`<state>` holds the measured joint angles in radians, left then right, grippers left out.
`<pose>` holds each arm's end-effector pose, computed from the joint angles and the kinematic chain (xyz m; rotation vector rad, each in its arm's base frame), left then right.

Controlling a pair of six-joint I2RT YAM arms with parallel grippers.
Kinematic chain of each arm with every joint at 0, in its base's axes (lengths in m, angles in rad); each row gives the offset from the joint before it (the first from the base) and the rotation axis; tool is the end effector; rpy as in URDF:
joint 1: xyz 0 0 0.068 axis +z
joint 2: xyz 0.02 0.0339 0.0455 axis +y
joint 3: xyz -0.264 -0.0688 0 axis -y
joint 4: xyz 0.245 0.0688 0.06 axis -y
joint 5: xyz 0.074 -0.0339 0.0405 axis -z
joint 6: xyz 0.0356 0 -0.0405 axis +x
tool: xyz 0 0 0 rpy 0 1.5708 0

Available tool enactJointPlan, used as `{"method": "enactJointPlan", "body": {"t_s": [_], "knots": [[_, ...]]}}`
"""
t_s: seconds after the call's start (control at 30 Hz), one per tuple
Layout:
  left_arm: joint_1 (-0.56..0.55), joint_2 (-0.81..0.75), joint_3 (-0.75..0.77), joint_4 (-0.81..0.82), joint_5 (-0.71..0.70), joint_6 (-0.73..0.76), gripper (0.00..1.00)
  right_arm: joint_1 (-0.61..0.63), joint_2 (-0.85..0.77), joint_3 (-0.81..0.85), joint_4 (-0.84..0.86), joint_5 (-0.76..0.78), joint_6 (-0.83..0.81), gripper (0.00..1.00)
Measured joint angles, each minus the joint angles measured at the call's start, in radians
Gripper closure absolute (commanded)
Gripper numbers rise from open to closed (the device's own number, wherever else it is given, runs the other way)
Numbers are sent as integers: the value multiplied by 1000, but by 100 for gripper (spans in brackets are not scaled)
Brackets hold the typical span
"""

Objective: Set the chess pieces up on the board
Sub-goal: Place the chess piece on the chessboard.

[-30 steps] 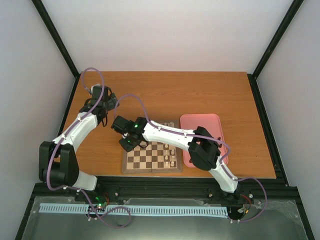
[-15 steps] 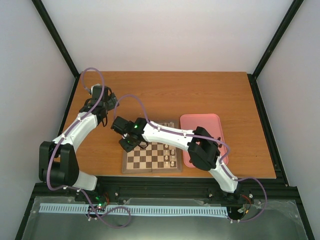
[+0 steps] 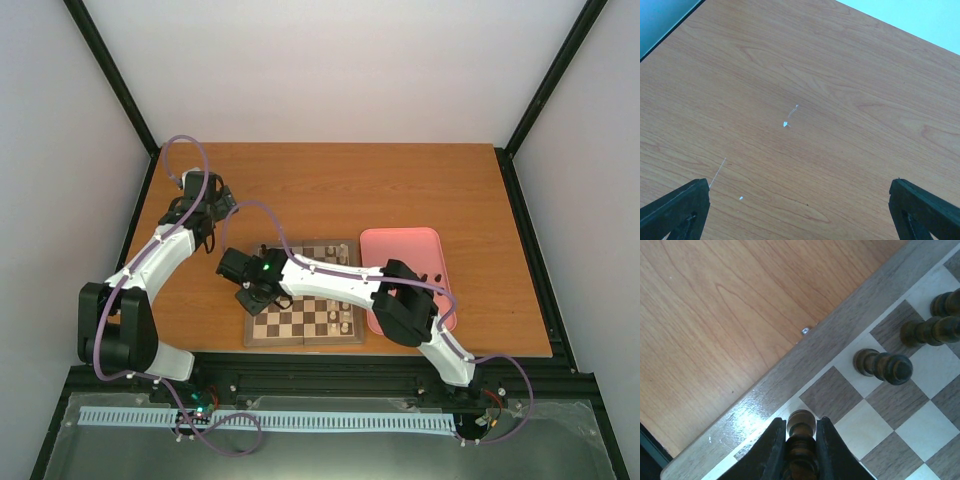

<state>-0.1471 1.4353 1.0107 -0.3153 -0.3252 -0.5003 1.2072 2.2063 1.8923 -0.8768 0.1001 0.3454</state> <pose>0.3102 -0.0345 0.2562 -0.5576 2.1943 0.0344 0.1701 0.4369 0.2057 -1.1402 2.5445 0.2760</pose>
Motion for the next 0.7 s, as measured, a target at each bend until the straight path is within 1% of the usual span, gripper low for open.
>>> {"method": "enactJointPlan", "body": {"t_s": [0.27,0.7], "knots": [[0,0,0,0,0,0,0,-1,0,-16,13,47,4,90],[0,0,0,0,0,0,0,-10,0,-35,46,68,8,90]]}}
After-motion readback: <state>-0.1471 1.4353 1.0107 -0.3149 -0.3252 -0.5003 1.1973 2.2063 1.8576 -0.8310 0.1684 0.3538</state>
